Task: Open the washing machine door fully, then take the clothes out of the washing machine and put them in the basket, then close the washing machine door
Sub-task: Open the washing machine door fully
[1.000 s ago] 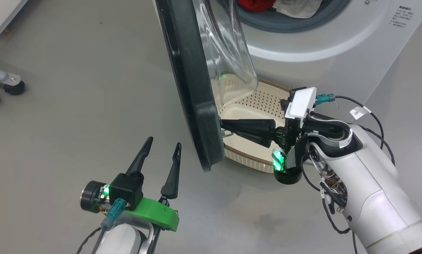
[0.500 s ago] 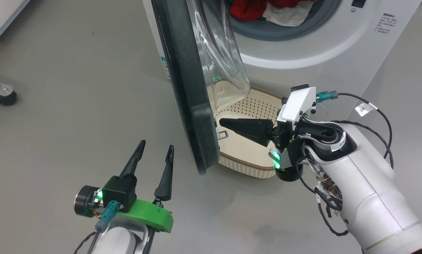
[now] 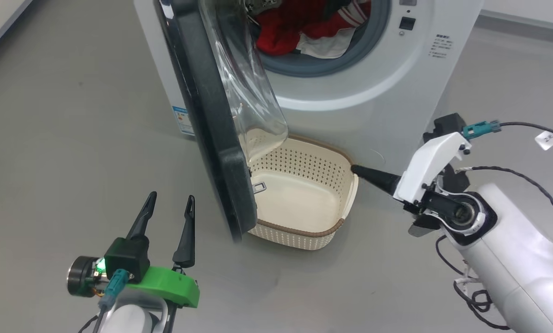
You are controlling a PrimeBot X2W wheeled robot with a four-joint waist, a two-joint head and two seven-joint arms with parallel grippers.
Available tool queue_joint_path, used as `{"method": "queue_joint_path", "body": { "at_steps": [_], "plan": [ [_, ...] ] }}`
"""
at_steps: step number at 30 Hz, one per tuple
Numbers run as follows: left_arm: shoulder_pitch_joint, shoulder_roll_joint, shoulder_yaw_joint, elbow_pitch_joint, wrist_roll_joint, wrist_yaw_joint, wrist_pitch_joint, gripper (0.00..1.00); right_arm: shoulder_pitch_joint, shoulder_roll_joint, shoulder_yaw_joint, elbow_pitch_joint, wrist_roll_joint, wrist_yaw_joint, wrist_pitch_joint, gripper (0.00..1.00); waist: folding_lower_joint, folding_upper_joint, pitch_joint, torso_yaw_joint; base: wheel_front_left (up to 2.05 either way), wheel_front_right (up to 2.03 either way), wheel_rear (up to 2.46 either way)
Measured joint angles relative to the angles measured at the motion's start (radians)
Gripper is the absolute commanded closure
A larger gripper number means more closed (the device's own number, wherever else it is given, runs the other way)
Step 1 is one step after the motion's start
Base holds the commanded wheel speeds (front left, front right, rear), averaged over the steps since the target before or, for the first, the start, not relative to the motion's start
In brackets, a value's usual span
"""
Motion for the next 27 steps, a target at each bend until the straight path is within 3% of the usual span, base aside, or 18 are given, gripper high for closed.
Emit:
{"method": "queue_joint_path", "body": {
  "at_steps": [5,8,16,27],
  "plan": [
    [0.021,0.013,0.040,-0.001,0.000,0.000,0.000,0.00,0.026,-0.078,0.012,-0.050,-0.159,0.032,-0.140,1.00,0.0000,0.0000,-0.025,-0.051,0.00,0.00,0.00],
    [0.029,0.024,0.063,-0.002,0.000,0.000,0.000,0.00,0.040,-0.126,0.042,-0.076,-0.275,0.035,-0.208,1.00,0.0000,0.0000,-0.038,-0.081,0.00,0.00,0.00],
    [0.059,0.027,0.084,0.000,0.010,-0.001,0.000,0.00,0.118,-0.200,0.055,-0.127,-0.432,0.030,-0.367,1.00,0.0000,0.0000,-0.074,-0.136,0.00,0.00,0.00],
    [0.102,0.032,0.118,-0.006,0.022,-0.007,0.000,0.00,0.264,-0.219,-0.010,-0.195,-0.530,-0.069,-0.633,1.00,0.0000,0.0000,-0.106,-0.197,0.00,0.00,0.00]
  ]
}}
